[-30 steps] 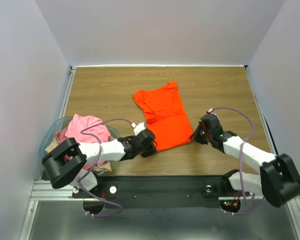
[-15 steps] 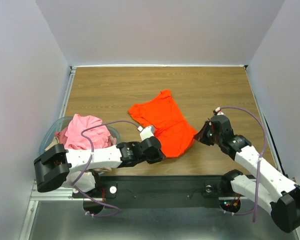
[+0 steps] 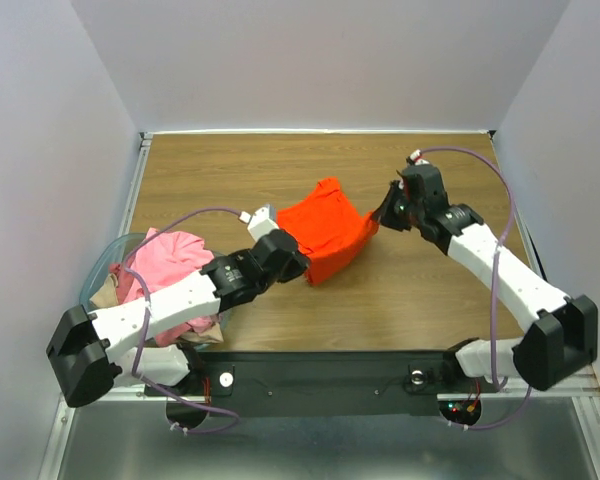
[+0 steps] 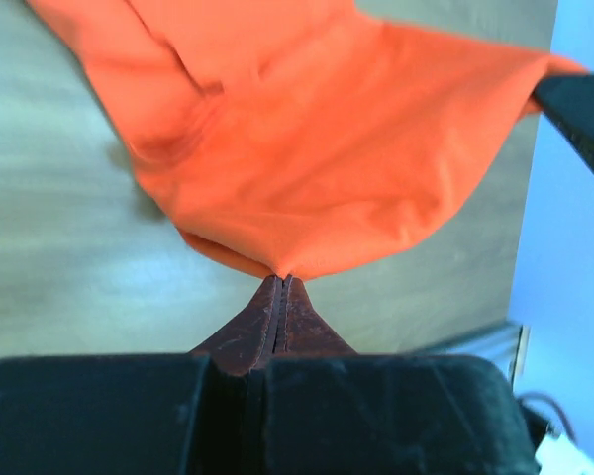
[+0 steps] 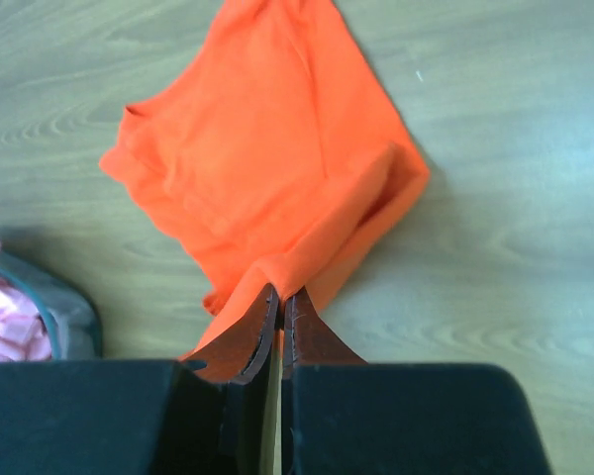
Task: Fold and stack the t-shirts
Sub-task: Fold the tshirt
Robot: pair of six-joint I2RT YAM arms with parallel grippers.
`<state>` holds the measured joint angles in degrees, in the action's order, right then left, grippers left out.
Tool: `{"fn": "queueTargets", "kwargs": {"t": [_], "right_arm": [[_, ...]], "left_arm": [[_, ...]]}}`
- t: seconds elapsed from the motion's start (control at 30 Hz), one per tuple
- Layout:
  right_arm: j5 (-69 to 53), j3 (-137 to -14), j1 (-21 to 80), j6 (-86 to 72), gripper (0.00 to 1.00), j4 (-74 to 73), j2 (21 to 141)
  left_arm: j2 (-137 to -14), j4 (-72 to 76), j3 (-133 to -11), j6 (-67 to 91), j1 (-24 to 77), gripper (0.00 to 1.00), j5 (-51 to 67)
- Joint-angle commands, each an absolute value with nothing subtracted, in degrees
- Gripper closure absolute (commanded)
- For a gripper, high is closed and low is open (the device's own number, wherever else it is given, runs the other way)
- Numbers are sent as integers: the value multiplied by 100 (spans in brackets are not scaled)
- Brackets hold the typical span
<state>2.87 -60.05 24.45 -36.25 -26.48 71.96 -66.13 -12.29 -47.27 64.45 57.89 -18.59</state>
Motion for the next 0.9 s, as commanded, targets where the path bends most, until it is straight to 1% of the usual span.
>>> {"fn": "queueTargets", "kwargs": {"t": [0.0, 0.23, 0.47, 0.6, 0.7, 0.8, 0.83, 0.87], "right_arm": [[405, -6854, 2470, -3323, 100, -2461, 7671], [150, -8399, 2461, -3033, 100, -2470, 9296], [79, -9395, 2461, -2918, 100, -2470, 10405], [140, -10026, 2461, -2909, 100, -2470, 11169], [150, -10361, 2461, -2883, 100, -2470, 11583], [158, -10862, 2452, -2865, 99, -2479, 12267], [158, -10863, 2443, -2865, 99, -2487, 12270], [176, -11002, 2443, -2909, 98, -2487, 12478]], "left_arm": [[-6583, -1371, -5149, 5793, 5144, 100, -1934], [-6784, -1468, -5528, 5283, 4309, 100, -1899], [-7391, -1363, -5704, 4913, 3403, 100, -1644], [-8039, -1160, -5949, 4685, 3033, 100, -1345], [-8462, -1221, -6204, 4614, 2796, 100, -1362], [-9121, -1301, -6582, 4570, 2585, 100, -1371], [-9236, -1275, -6635, 4536, 2549, 100, -1328], [-9350, -1248, -6705, 4422, 2514, 100, -1284]]}}
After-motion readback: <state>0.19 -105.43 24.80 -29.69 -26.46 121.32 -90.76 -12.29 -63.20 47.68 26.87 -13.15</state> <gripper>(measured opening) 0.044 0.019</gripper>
